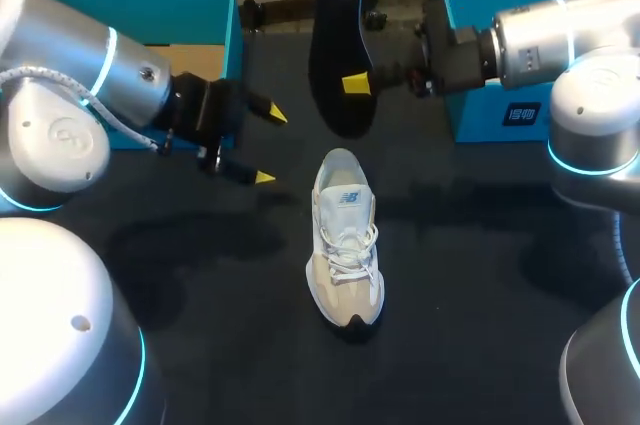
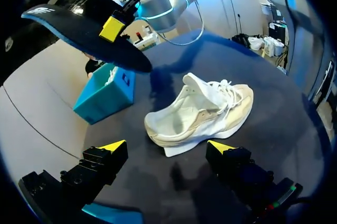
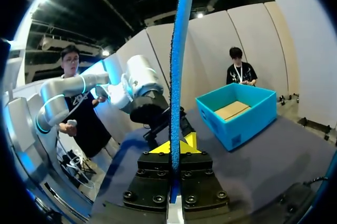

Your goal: Take the shoe out of the shoebox, open the shoe tongue, remove and reinsert the insole, then place the shoe into the shoebox

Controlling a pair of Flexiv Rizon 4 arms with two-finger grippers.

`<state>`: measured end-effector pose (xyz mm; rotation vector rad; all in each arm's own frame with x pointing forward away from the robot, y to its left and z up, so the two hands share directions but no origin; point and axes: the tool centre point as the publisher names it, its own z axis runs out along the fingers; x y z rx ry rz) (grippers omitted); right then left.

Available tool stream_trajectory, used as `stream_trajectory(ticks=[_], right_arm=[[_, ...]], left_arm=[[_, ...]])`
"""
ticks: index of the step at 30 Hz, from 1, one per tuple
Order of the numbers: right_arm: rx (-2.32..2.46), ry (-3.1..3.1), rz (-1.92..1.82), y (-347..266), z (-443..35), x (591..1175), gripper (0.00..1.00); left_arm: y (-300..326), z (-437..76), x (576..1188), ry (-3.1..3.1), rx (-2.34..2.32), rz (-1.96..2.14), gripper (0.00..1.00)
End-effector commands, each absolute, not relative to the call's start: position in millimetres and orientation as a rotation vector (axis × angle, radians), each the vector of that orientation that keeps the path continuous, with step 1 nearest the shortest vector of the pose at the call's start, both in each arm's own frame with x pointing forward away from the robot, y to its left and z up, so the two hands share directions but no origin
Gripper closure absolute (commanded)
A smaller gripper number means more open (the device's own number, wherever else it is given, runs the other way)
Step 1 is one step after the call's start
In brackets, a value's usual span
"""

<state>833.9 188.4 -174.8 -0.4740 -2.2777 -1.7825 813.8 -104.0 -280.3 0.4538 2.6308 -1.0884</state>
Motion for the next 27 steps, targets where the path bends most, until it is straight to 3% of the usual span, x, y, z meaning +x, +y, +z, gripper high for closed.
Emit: stream_trajectory(ticks=[1, 27], right_arm=[[-0.491, -2.261, -1.772, 189, -186, 838, 1.0], [-0.581, -2.183, -1.715, 182, -232, 842, 1.0]], left_arm=[[-115, -288, 825, 2.681, 0.443, -1.045, 0.0], [-134, -343, 834, 2.869, 0.415, -1.005, 0.0]])
